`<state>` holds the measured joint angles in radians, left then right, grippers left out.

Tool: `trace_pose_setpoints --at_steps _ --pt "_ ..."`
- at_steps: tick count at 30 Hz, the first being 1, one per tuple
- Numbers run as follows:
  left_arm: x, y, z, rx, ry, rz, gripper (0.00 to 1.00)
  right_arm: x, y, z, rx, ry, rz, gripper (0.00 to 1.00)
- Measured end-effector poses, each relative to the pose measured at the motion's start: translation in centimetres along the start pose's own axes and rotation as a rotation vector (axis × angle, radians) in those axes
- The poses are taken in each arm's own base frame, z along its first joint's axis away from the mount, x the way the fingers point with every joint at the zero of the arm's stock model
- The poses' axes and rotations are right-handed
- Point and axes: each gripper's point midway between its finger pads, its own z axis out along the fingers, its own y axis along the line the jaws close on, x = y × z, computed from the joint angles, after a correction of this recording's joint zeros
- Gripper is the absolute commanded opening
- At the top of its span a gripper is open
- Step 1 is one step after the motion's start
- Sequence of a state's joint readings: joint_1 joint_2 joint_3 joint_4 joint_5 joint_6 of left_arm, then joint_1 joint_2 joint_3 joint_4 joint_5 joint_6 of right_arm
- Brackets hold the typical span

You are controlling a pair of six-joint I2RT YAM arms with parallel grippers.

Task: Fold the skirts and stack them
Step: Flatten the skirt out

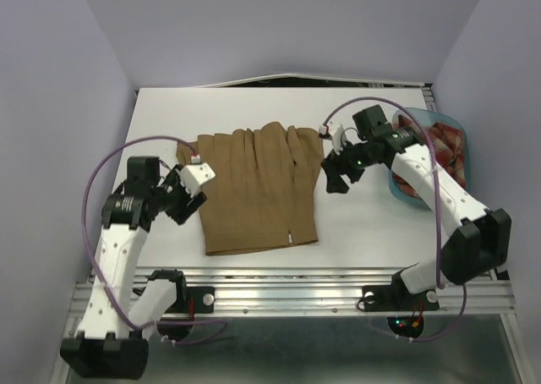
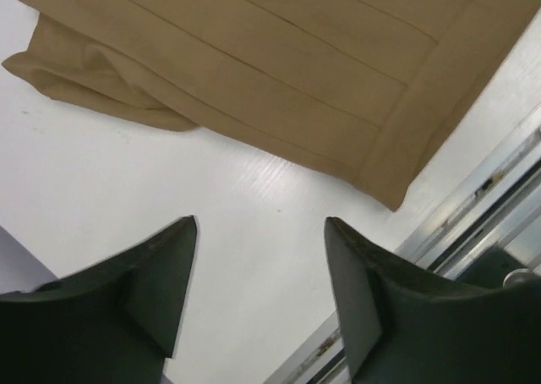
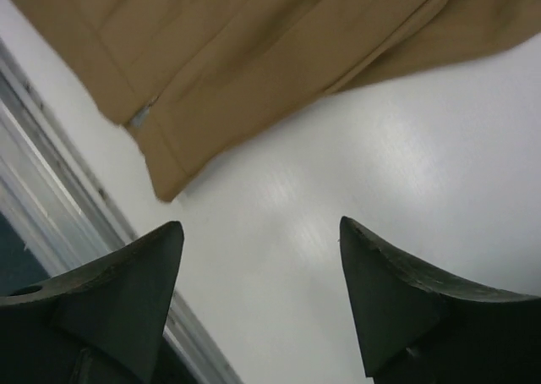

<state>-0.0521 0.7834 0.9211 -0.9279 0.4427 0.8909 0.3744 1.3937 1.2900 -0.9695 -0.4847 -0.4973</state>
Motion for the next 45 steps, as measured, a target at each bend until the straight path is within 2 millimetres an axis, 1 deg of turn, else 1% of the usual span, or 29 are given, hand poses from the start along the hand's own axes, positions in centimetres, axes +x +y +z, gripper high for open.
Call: trace_pose_setpoints --at_steps 1,2,4,5,7,8,10,12,13,15,18,21,22,23,24,27,30,31,32,33,34,35,37,38,39,41,42,43,45 --pt "-0.7 1.2 0.7 -0.002 0.005 -0.038 0.58 -1.2 -1.0 0.7 0.008 -0.009 0.032 0.73" --pt "-1.3 2.4 1.8 0.004 0.017 -0.094 0.53 -2.5 -1.9 1.3 0.023 -0.026 0.053 0.68" --pt "-2.6 4.7 3.7 0.003 0.03 -0.2 0.46 -4.8 -4.5 3.4 0.054 -0.045 0.109 0.63" --pt "-2.8 5.8 5.3 0.01 0.047 -0.255 0.44 -5.6 -5.2 3.8 0.063 -0.053 0.126 0.62" --pt "-3.2 7.8 8.0 0.013 0.067 -0.351 0.4 -7.6 -7.8 6.3 0.087 -0.076 0.16 0.61" --pt "-2.9 8.4 10.0 0.025 0.092 -0.411 0.37 -8.3 -8.8 7.4 0.096 -0.081 0.177 0.6" --pt "-2.2 9.0 12.4 0.038 0.132 -0.497 0.32 -9.5 -11.2 10.2 0.109 -0.083 0.204 0.59" --pt "-1.3 9.2 14.2 0.044 0.171 -0.565 0.32 -9.9 -13.1 12.6 0.122 -0.082 0.209 0.54" --pt "-1.0 9.3 14.9 0.046 0.185 -0.585 0.32 -9.9 -13.7 13.5 0.126 -0.079 0.213 0.53" --pt "0.0 9.5 16.4 0.041 0.224 -0.631 0.31 -8.6 -14.7 15.5 0.136 -0.045 0.226 0.5" --pt "1.6 9.8 18.4 0.03 0.287 -0.677 0.31 -6.5 -15.5 17.2 0.154 0.01 0.226 0.42" --pt "2.2 11.2 20.6 0.017 0.316 -0.696 0.3 -4.4 -15.6 17.9 0.17 0.058 0.215 0.33" --pt "2.1 12.0 21.7 0.01 0.32 -0.701 0.3 -3.1 -15.5 18.2 0.174 0.085 0.211 0.29" --pt "2.1 12.5 22.4 0.01 0.322 -0.702 0.3 -2.4 -15.5 18.6 0.175 0.093 0.198 0.27" --pt "2.1 12.9 23.1 0.011 0.33 -0.707 0.3 -2.5 -15.5 18.3 0.183 0.08 0.19 0.25" --pt "0.3 15.8 25.2 0.002 0.309 -0.703 0.3 -0.2 -14.1 17.5 0.171 0.11 0.177 0.21" --pt "-2.6 20.2 28.8 -0.041 0.237 -0.661 0.3 1.6 -11.6 16.6 0.124 0.127 0.174 0.19" --pt "-3.6 21.1 29.6 -0.044 0.225 -0.648 0.31 2.1 -10.7 16.4 0.106 0.134 0.176 0.19" --pt "-4.6 21.9 30.9 -0.05 0.213 -0.624 0.34 2.6 -9.2 16.4 0.072 0.141 0.176 0.2" --pt "-5.5 22.6 31.7 -0.058 0.194 -0.607 0.36 3.0 -8.2 16.3 0.049 0.151 0.175 0.21" --pt "-7.2 23.4 33.1 -0.072 0.159 -0.568 0.39 3.2 -6.9 16.4 0.018 0.155 0.17 0.23" --pt "-8.3 23.5 34.0 -0.074 0.141 -0.543 0.48 3.2 -4.5 16.7 -0.034 0.162 0.153 0.27" --pt "-10.5 22.9 35.2 -0.072 0.108 -0.493 0.57 3.4 -0.5 17.0 -0.126 0.182 0.134 0.33" --pt "-11.2 22.4 35.5 -0.066 0.1 -0.479 0.64 3.4 1.9 17.1 -0.184 0.195 0.123 0.4" --pt "-12.3 21.7 35.5 -0.059 0.083 -0.463 0.66 3.1 4.5 16.9 -0.254 0.2 0.116 0.42" --pt "-13.9 20.3 34.7 -0.049 0.06 -0.434 0.68 2.3 7.5 16.3 -0.338 0.203 0.105 0.43" --pt "-14.1 19.6 34.2 -0.043 0.061 -0.428 0.69 1.6 8.2 15.8 -0.359 0.196 0.106 0.44" --pt "-14.6 19.0 32.5 -0.04 0.058 -0.42 0.69 0.4 8.4 15.4 -0.366 0.173 0.098 0.44" --pt "-15.6 18.9 29.0 -0.056 0.036 -0.406 0.69 -2.9 7.5 14.0 -0.347 0.092 0.087 0.44"
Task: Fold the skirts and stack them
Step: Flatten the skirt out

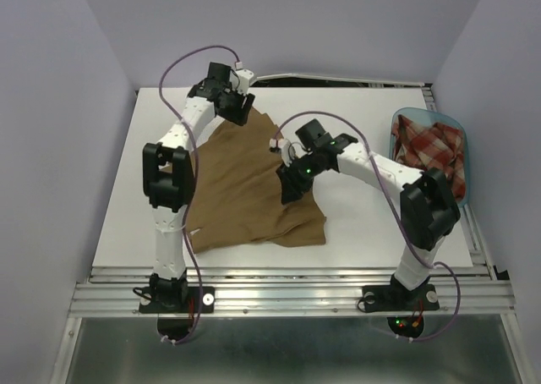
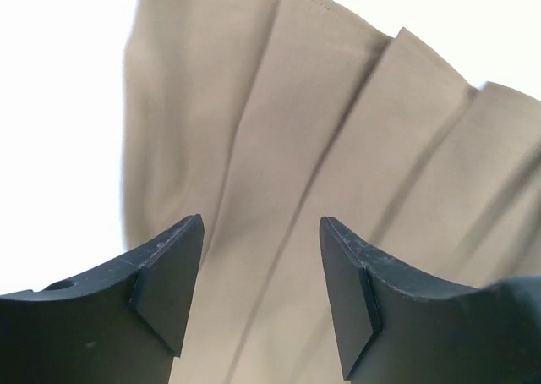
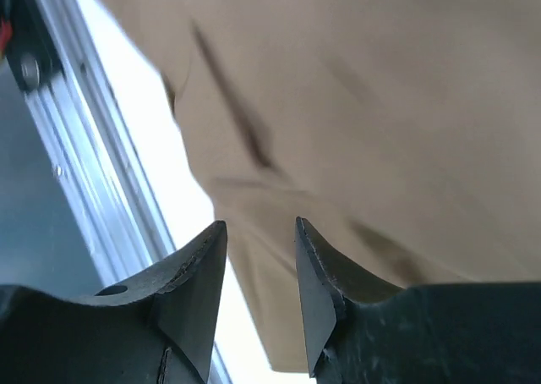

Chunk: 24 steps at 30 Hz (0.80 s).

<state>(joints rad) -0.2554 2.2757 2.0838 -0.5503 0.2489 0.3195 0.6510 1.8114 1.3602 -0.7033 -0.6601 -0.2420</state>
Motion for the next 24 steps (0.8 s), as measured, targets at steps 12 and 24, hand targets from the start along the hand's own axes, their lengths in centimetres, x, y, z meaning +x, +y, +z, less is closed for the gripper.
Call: trace_pose_setpoints --at_steps 12,24 --pt "3.8 -1.3 -16.8 -0.069 -0.169 0.038 0.63 -6.7 -11.2 -5.3 0.303 -0.176 0.037 0.43" --pt "16.9 -1.9 -10.5 0.033 0.154 -0.101 0.6 -2.6 -17.0 0.3 0.384 -0.028 0.181 0.41"
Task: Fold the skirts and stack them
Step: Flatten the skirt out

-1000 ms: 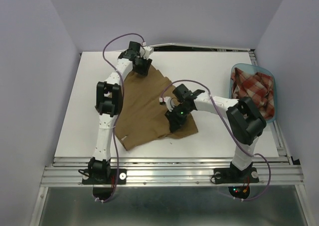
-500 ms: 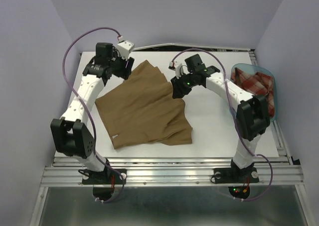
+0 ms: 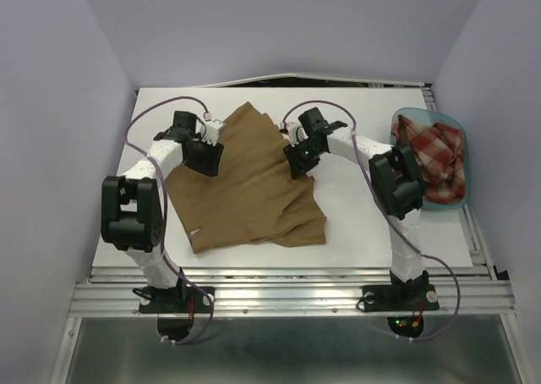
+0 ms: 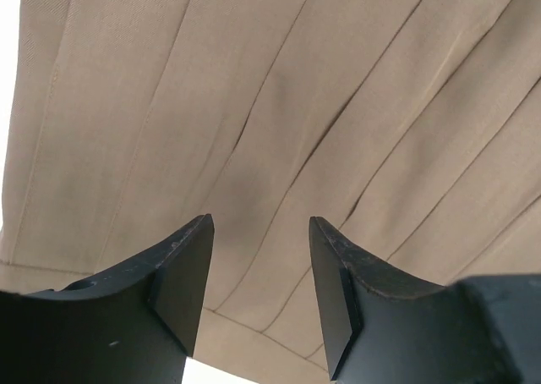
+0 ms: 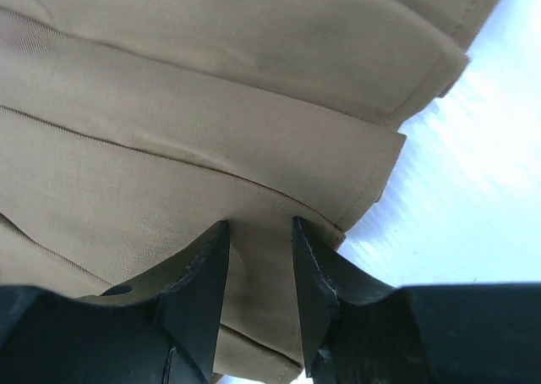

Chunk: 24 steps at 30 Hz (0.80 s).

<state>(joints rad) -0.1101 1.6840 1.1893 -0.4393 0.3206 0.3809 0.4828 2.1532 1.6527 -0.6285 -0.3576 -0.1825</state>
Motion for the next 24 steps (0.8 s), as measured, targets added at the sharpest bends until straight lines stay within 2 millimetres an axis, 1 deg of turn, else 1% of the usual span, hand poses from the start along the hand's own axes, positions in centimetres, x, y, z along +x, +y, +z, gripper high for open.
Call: trace_pose_setpoints --at_steps 2,4,6,8,9,12,13,16,17,19,21,22,24 --pt "0.1 0.2 0.8 0.006 0.013 0.0 0.59 0.1 -0.8 0.1 0.021 -0.003 0.008 0.41" --pt "0.2 0.5 2.1 0.013 0.037 -0.003 0.58 0.3 -1.3 0.1 0.027 -0.009 0.015 0.41" --pt "0.3 1.0 4.1 0.028 0.071 -0.013 0.56 0.6 -1.5 0.0 0.029 -0.02 0.015 0.41" --pt "0.2 1.3 5.7 0.041 0.095 -0.018 0.56 1.3 -1.4 -0.2 0.028 -0.025 0.008 0.41" --pt "-0.2 1.4 6.1 0.047 0.103 -0.022 0.55 1.9 -1.3 -0.5 0.026 -0.021 0.008 0.41" --pt "-2.6 1.5 6.9 0.05 0.07 0.003 0.55 3.5 -0.5 -1.1 0.005 -0.006 0.005 0.4" --pt "-3.6 1.1 7.6 0.055 0.061 0.021 0.55 4.2 -0.2 -1.4 -0.004 0.001 0.006 0.4" --pt "-5.4 -0.7 9.0 0.072 0.048 0.075 0.55 6.0 0.5 -2.0 -0.026 0.025 0.008 0.39" --pt "-6.2 -1.8 9.5 0.085 0.041 0.1 0.55 6.5 0.7 -2.3 -0.031 0.034 0.008 0.39" --pt "-7.1 -3.7 10.2 0.113 0.034 0.135 0.54 7.8 1.2 -2.8 -0.04 0.06 0.005 0.39" --pt "-7.6 -4.9 10.6 0.135 0.028 0.15 0.54 9.2 1.6 -3.5 -0.047 0.095 0.007 0.39" --pt "-7.7 -6.1 10.8 0.159 0.027 0.161 0.54 9.7 1.8 -3.7 -0.051 0.113 0.007 0.4" --pt "-7.5 -7.1 10.7 0.187 0.037 0.164 0.54 10.7 2.2 -4.5 -0.06 0.151 0.007 0.41"
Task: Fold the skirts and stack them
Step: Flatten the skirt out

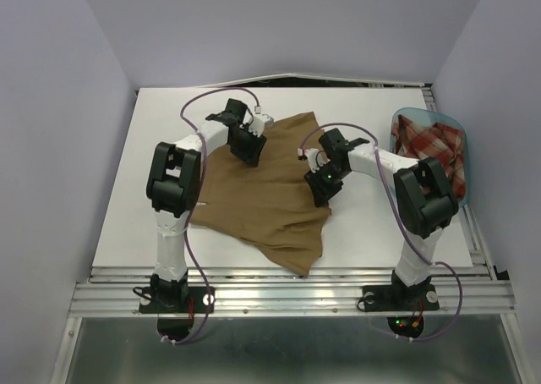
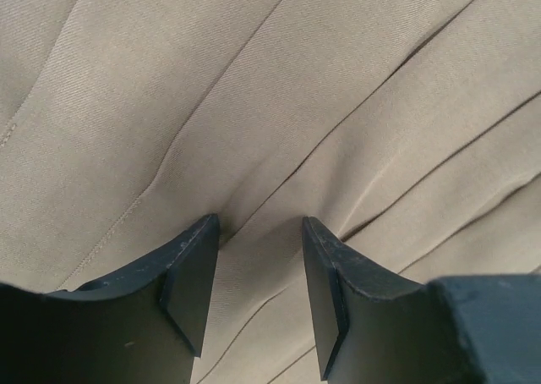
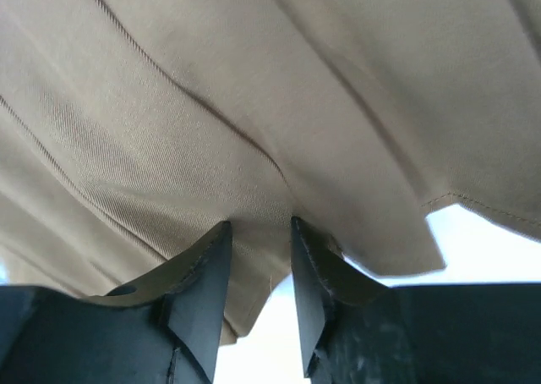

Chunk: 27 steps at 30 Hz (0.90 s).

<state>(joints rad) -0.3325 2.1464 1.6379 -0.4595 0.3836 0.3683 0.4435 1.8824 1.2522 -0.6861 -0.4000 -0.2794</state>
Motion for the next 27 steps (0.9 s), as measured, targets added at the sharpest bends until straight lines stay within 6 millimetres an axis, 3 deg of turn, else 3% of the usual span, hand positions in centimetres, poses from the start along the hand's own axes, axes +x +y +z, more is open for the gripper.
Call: trace_pose_setpoints --at_steps 3,5,8,12,14,15,16,18,20,23,27 --pt "0.2 -0.4 -0.3 0.017 0.009 -0.006 0.57 0.7 0.2 -1.1 -0.001 0.05 -0.02 0.42" --pt "0.4 -0.2 -1.5 0.014 0.011 -0.009 0.6 -0.7 -0.3 -2.4 0.033 0.042 -0.054 0.43" --pt "-0.6 0.4 -4.7 -0.01 -0.023 0.005 0.63 -5.6 -1.7 -5.4 0.117 -0.07 -0.126 0.44" --pt "-4.9 2.3 -10.1 -0.082 -0.15 0.069 0.67 -13.7 -5.0 -10.8 0.246 -0.286 -0.188 0.46" --pt "-7.5 3.6 -12.7 -0.131 -0.23 0.106 0.67 -17.4 -7.3 -12.9 0.313 -0.389 -0.209 0.54" --pt "-8.3 4.1 -13.5 -0.147 -0.253 0.115 0.68 -18.9 -8.4 -13.5 0.34 -0.427 -0.221 0.65" --pt "-9.0 4.5 -14.2 -0.162 -0.275 0.122 0.68 -20.0 -9.3 -13.8 0.363 -0.455 -0.23 0.69" --pt "-10.3 5.8 -15.5 -0.193 -0.31 0.125 0.72 -21.8 -11.7 -13.6 0.41 -0.497 -0.266 0.81" --pt "-10.8 7.0 -15.7 -0.21 -0.327 0.116 0.73 -22.5 -13.8 -11.7 0.43 -0.498 -0.306 0.87" --pt "-10.8 8.9 -14.9 -0.218 -0.333 0.079 0.73 -22.8 -15.5 -8.2 0.42 -0.472 -0.385 0.89" --pt "-8.9 11.5 -13.3 -0.22 -0.3 0.001 0.73 -22.8 -17.1 -4.2 0.396 -0.456 -0.461 0.88"
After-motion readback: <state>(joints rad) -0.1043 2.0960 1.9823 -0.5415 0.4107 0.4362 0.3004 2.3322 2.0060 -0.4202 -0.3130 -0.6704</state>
